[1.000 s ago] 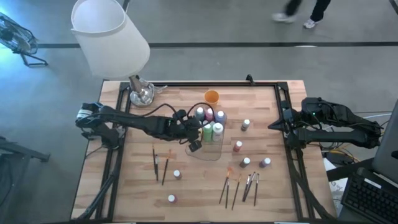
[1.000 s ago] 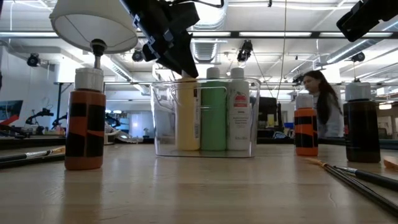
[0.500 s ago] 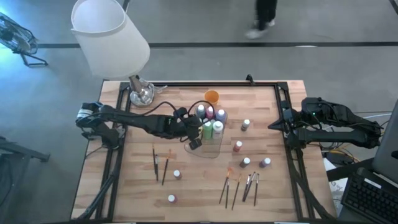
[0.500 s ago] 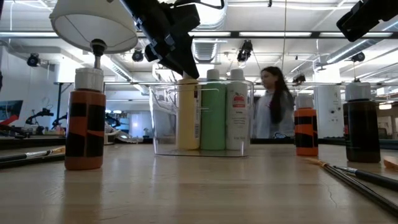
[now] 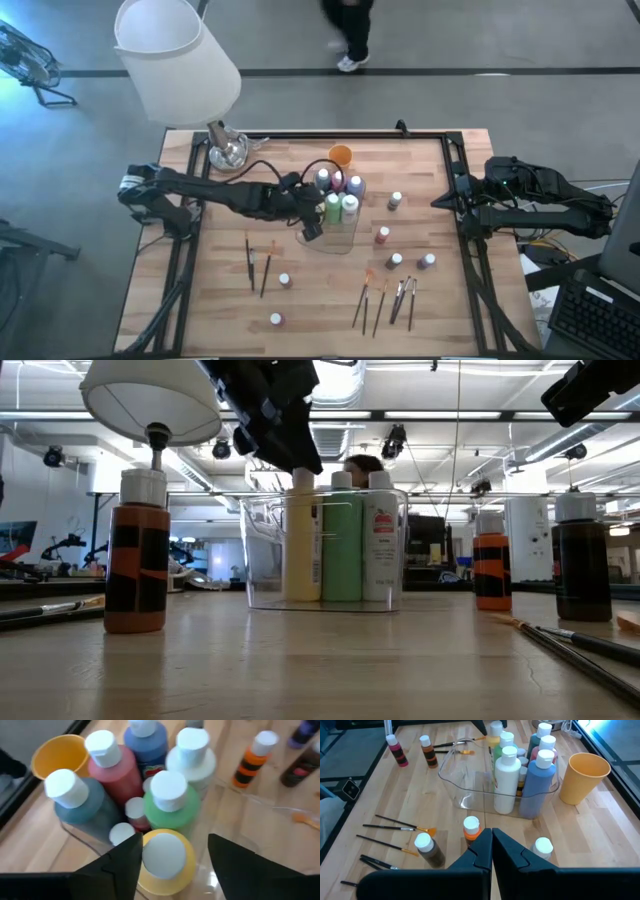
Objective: Pick & Place Paint Supplies
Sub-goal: Put the yellow paint bottle into the transparent bin, then adjust the transparent bin
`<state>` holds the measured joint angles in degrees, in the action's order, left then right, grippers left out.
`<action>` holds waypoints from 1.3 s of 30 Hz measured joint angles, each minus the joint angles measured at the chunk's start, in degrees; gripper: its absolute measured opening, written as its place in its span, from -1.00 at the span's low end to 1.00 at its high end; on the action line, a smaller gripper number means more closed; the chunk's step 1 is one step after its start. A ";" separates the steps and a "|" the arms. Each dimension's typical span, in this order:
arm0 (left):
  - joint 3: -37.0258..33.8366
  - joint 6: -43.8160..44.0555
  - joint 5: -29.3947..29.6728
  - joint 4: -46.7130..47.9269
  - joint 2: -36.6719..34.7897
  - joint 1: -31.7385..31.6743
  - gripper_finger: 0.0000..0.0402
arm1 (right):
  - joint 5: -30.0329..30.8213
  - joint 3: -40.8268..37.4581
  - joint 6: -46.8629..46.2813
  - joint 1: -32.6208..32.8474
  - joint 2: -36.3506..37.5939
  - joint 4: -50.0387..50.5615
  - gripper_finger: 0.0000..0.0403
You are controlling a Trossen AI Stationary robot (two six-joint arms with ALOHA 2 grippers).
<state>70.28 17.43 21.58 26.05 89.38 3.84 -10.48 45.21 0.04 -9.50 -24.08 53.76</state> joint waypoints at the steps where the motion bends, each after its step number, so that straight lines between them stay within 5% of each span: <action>1: 0.14 0.00 -0.96 0.37 -0.45 0.00 0.17 | 0.00 0.00 0.02 -0.02 -0.02 0.02 -0.96; 12: 1.16 -4.58 -5.11 2.62 -9.01 1.63 0.20 | -0.01 0.00 0.00 0.00 0.00 0.02 -0.96; 20: 1.05 -12.60 -6.84 6.83 -13.87 10.26 0.20 | 0.00 0.00 0.02 -0.01 -0.01 0.02 -0.96; 27: 0.72 -15.18 -2.93 8.12 -11.18 17.90 0.20 | 0.00 0.00 0.02 -0.02 0.00 0.00 -0.96; 39: 0.68 -18.43 -2.25 7.99 -1.03 17.77 -0.07 | -0.01 0.00 0.02 0.00 -0.01 0.01 -0.96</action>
<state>70.96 -1.00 19.33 34.04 88.35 21.61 -10.49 45.21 0.05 -9.50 -24.08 53.77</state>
